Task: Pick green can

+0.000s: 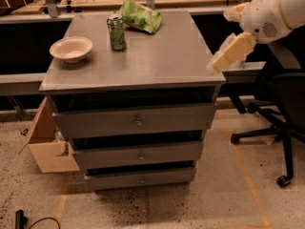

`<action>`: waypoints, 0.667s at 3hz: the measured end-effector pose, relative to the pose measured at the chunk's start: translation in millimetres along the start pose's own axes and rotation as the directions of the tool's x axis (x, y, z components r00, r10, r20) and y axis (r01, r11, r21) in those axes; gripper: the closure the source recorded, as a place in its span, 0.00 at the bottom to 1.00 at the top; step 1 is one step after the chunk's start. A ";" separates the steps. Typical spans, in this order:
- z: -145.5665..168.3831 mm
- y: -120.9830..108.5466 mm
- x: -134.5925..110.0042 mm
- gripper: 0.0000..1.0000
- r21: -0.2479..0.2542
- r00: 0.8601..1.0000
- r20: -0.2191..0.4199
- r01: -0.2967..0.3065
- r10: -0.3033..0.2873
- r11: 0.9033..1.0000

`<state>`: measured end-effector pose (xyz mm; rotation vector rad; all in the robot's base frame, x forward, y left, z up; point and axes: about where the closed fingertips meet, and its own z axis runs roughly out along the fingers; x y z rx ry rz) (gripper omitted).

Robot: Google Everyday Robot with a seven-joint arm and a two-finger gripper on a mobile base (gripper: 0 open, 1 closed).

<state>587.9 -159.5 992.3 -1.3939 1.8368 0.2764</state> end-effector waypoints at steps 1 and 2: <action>63.5 -43.9 -21.5 0.00 -0.010 0.982 0.173 -0.072 0.073 0.997; 122.3 -85.9 -45.4 0.00 0.007 0.951 0.280 -0.142 0.135 0.990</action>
Offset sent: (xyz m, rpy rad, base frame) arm 0.1934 0.1023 -0.0271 0.4222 -0.0612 -0.0761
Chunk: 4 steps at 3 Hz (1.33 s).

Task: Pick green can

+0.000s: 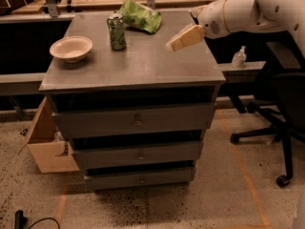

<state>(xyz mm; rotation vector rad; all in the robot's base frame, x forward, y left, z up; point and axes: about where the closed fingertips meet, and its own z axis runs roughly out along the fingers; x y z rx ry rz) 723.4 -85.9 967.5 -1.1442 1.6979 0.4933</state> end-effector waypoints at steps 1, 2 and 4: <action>0.6 0.1 -0.1 0.00 -0.001 1.000 0.000 0.000 0.000 1.000; 21.2 -10.4 -4.9 0.00 0.024 1.000 0.027 0.003 -0.003 1.000; 102.8 -42.3 -5.0 0.00 0.034 0.994 0.099 -0.039 0.035 0.999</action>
Offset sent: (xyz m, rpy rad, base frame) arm 0.0474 0.0240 -0.0027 0.0496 -0.0707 -0.0482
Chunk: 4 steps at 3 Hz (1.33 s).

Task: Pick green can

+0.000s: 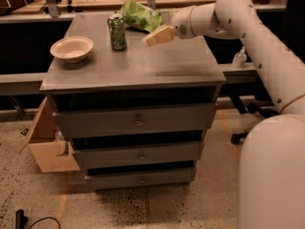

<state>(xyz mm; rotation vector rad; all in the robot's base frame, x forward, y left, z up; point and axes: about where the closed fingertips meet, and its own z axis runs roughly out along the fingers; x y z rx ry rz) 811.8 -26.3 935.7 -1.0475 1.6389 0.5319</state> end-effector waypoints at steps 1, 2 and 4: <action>48.8 0.9 2.7 0.00 -0.058 0.997 0.052 -0.045 0.049 0.997; 94.4 3.7 0.2 0.03 -0.115 0.991 0.115 -0.062 0.075 0.991; 148.2 9.6 -11.9 0.22 -0.142 0.981 0.177 -0.050 0.075 0.989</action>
Offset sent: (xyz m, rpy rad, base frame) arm 0.0908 0.1060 -0.0365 0.2241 0.0238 0.1554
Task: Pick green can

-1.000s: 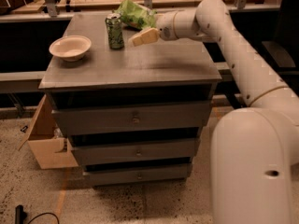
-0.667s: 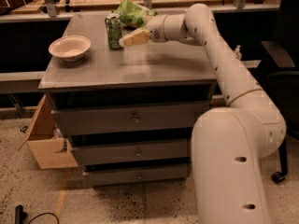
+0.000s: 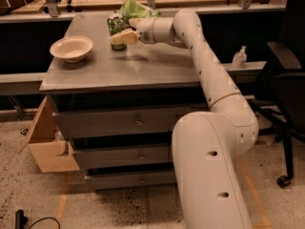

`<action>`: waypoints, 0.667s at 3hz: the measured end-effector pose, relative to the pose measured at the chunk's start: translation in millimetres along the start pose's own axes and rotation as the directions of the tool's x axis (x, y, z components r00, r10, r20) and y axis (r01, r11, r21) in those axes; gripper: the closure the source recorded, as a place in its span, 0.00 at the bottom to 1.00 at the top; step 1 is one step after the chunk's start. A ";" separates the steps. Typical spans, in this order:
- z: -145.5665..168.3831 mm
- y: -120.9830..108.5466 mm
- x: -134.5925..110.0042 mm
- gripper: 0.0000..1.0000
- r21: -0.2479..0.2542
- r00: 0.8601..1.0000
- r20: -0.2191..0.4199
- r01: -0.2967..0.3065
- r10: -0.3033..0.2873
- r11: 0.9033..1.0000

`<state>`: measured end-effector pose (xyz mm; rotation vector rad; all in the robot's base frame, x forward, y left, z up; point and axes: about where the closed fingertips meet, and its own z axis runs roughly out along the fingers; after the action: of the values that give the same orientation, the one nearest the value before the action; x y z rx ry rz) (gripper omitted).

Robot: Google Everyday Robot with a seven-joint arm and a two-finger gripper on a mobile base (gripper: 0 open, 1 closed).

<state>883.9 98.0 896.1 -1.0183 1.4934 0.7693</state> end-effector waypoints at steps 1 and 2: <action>12.7 2.6 -1.8 0.46 -0.007 1.000 -0.010 0.014 -0.014 1.000; 17.1 4.7 -8.4 0.70 -0.013 1.000 -0.003 0.029 -0.029 1.000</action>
Offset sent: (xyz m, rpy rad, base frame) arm 0.0112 0.0157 0.0192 -0.0139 -0.0470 0.0175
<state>886.9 116.7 901.2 -1.0490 1.4756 0.7575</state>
